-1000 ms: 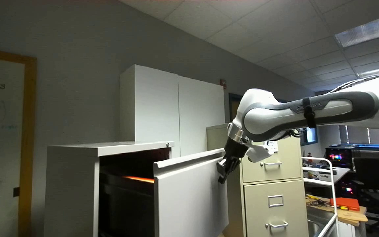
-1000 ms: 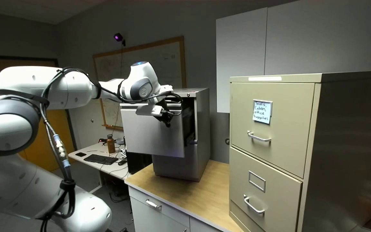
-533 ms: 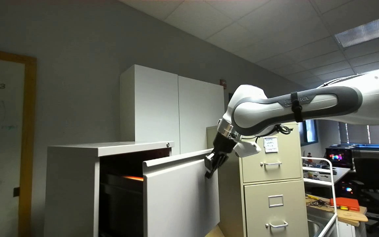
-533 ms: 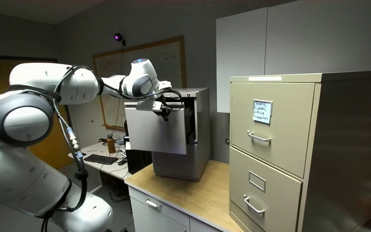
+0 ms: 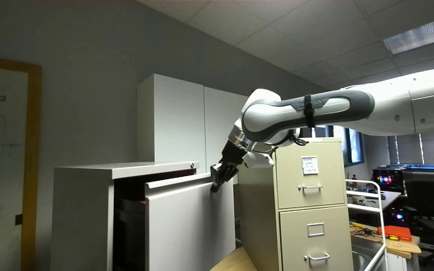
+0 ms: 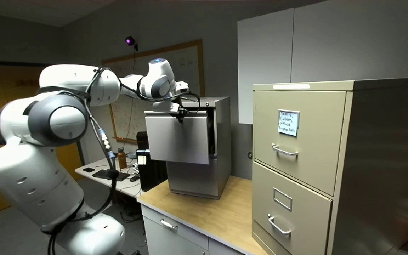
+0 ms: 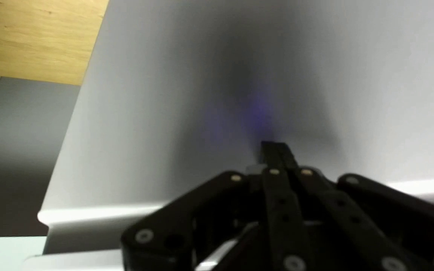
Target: Close the top drawer on the left
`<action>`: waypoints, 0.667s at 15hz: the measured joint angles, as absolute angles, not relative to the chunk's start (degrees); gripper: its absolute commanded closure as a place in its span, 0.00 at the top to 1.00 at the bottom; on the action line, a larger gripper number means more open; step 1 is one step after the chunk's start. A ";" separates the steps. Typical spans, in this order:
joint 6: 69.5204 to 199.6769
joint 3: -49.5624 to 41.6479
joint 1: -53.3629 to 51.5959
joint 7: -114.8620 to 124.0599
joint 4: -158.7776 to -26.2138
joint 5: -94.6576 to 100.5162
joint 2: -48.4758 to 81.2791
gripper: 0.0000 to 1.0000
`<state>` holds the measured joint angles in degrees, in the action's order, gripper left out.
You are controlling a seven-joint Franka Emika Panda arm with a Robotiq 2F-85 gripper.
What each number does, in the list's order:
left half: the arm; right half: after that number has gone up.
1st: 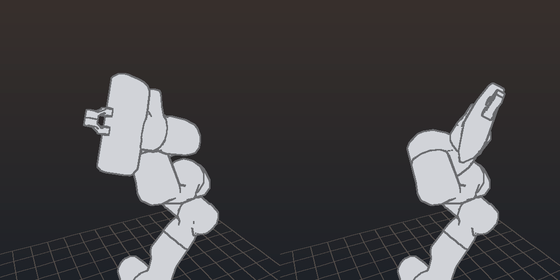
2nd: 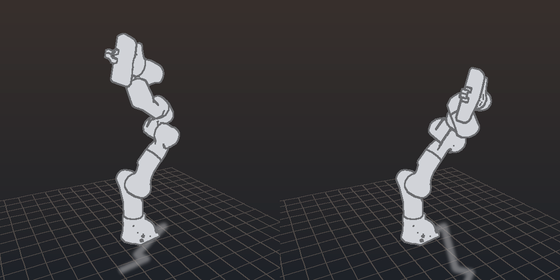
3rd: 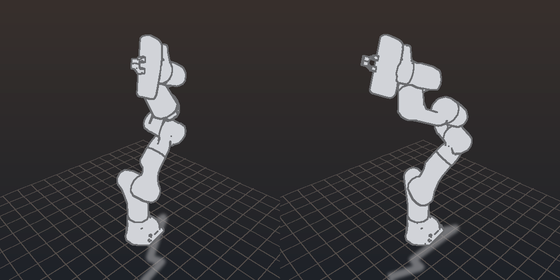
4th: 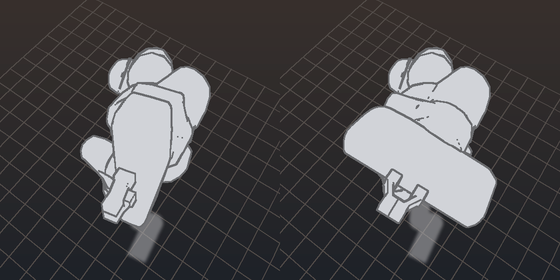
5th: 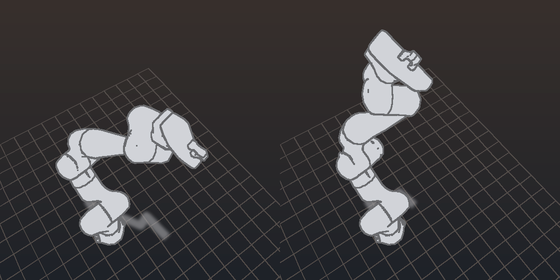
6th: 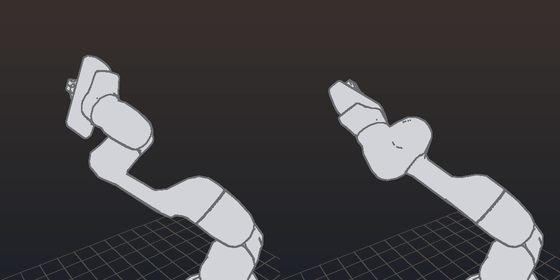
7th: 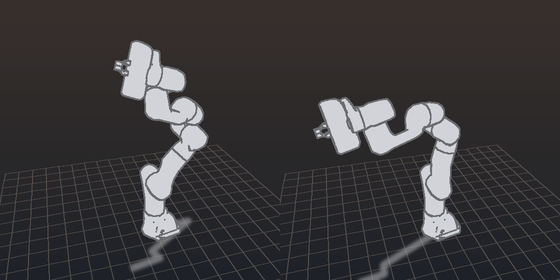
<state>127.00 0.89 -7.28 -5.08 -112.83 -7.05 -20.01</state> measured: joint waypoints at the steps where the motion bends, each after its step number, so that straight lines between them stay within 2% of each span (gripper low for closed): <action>1: 127.00 1.25 -7.37 -5.08 -110.87 -7.20 -18.25 0.00; 10: 126.86 4.43 -7.56 -4.67 -89.11 -7.35 2.46 0.00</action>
<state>126.86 4.43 -7.56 -4.67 -89.11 -7.35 2.46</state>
